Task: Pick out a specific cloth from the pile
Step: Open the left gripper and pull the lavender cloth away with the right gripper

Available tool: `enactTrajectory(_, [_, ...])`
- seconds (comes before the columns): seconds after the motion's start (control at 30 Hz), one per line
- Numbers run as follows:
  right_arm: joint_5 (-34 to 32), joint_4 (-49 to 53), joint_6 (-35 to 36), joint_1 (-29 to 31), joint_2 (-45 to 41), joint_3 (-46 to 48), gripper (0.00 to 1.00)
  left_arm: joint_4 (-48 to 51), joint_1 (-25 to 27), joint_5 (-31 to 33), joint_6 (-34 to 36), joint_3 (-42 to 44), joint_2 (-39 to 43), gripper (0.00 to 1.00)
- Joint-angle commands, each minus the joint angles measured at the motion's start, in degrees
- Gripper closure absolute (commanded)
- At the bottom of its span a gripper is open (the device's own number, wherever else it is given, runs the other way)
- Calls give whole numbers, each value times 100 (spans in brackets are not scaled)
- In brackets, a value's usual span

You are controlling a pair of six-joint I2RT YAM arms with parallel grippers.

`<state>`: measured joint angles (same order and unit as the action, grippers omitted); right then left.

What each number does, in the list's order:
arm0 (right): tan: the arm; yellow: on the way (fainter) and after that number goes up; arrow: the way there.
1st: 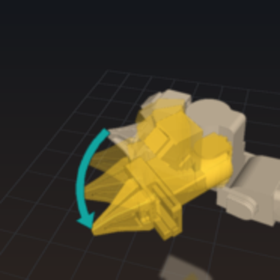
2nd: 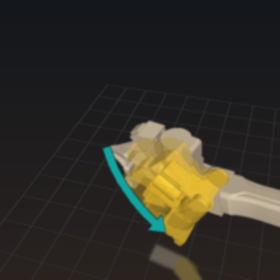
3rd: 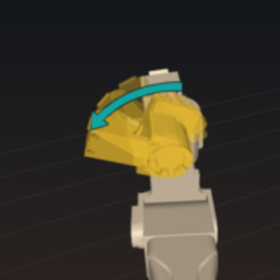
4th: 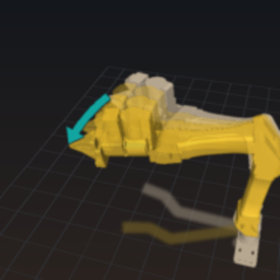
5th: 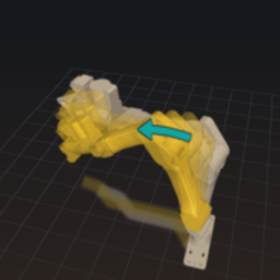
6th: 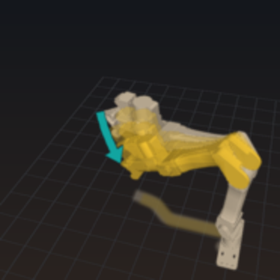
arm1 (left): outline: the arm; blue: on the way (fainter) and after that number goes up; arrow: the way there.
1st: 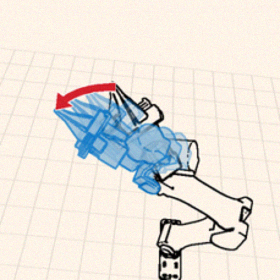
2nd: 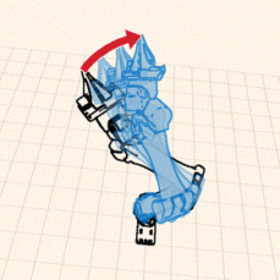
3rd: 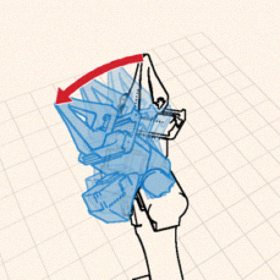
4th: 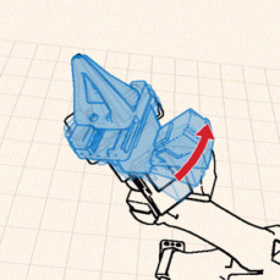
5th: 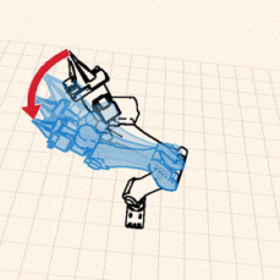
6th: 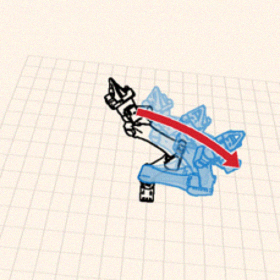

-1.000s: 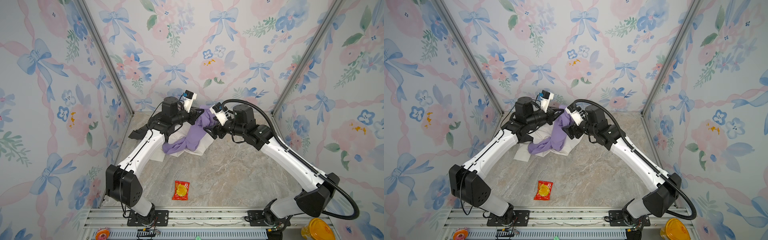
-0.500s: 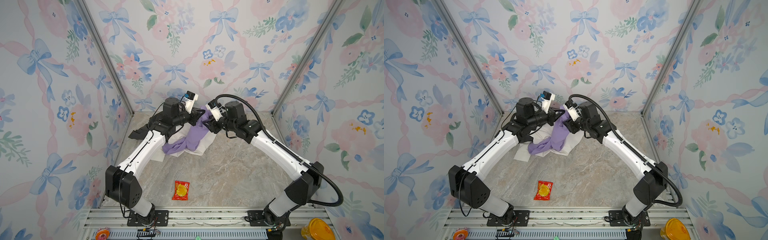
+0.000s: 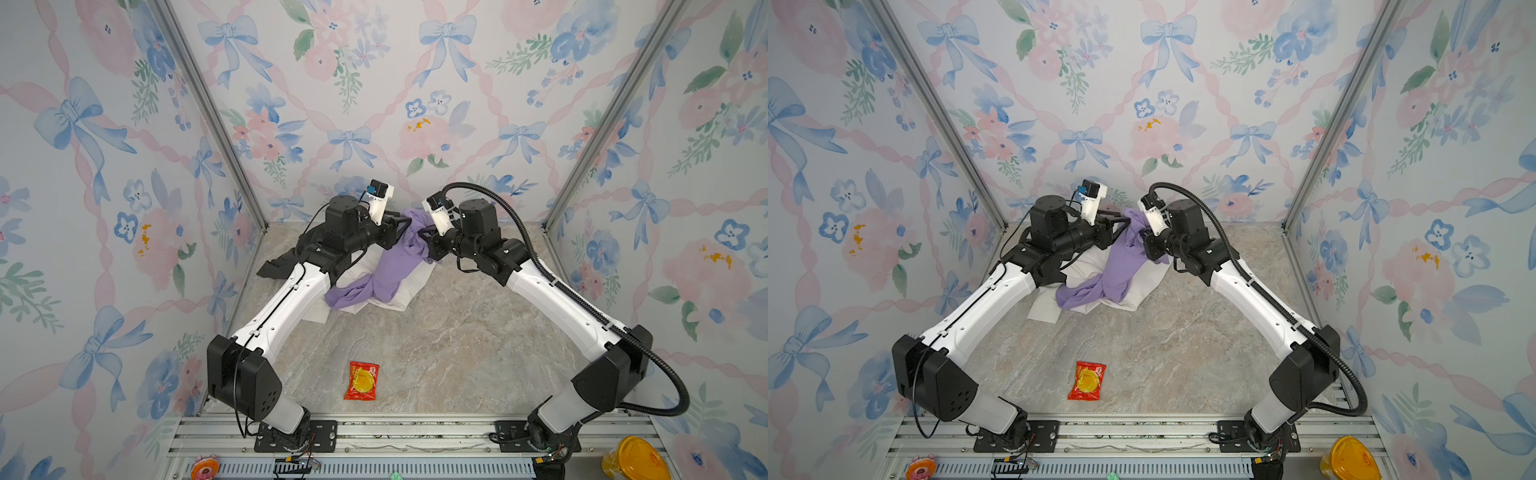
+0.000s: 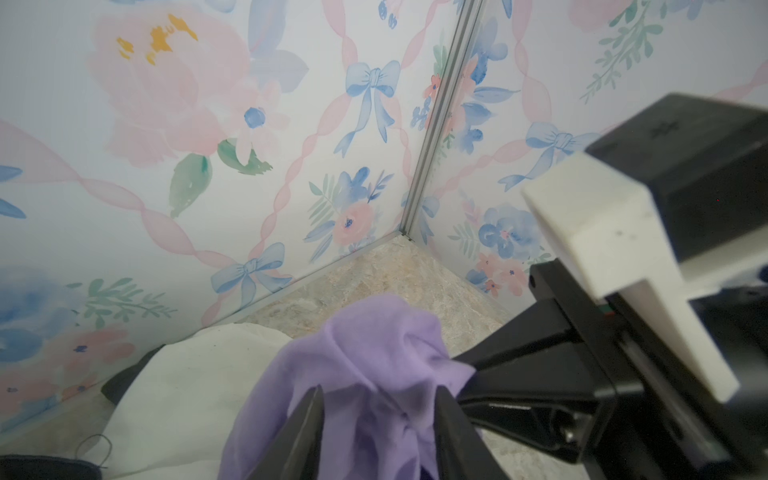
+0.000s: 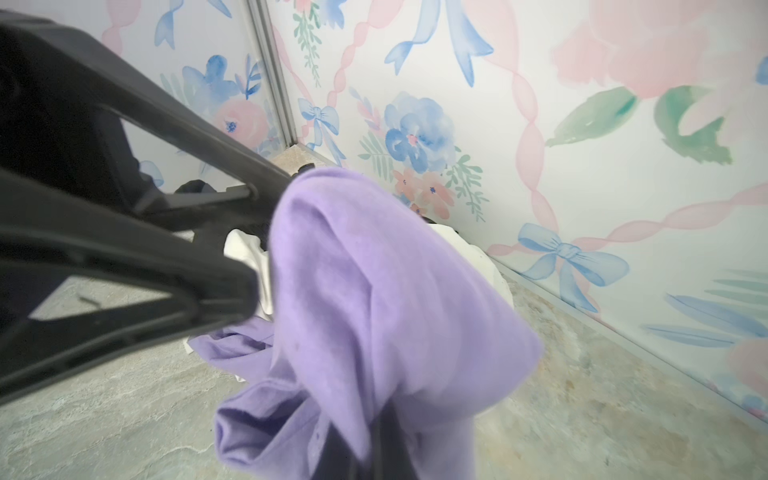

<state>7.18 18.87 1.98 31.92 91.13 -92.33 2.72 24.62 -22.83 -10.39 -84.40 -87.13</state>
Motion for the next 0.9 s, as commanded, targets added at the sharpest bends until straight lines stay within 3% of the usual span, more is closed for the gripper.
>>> enactTrajectory(0.0, [-177, -629, -315, -282, -432, -65, 100, -144, 4, 314, 99, -188, 186, 41])
enactTrajectory(0.4, [-434, -1232, -804, -1081, -737, -921, 100, -142, -1, 842, 19, -131, 344, 16])
enactTrajectory(0.73, [-597, -1305, -1174, -2252, -655, -1763, 100, -158, 9, 1074, 11, -71, 420, 3])
enactTrajectory(0.87, [-553, -1442, -1391, -2583, -504, -2027, 100, -208, 10, 1122, 45, -55, 409, 2])
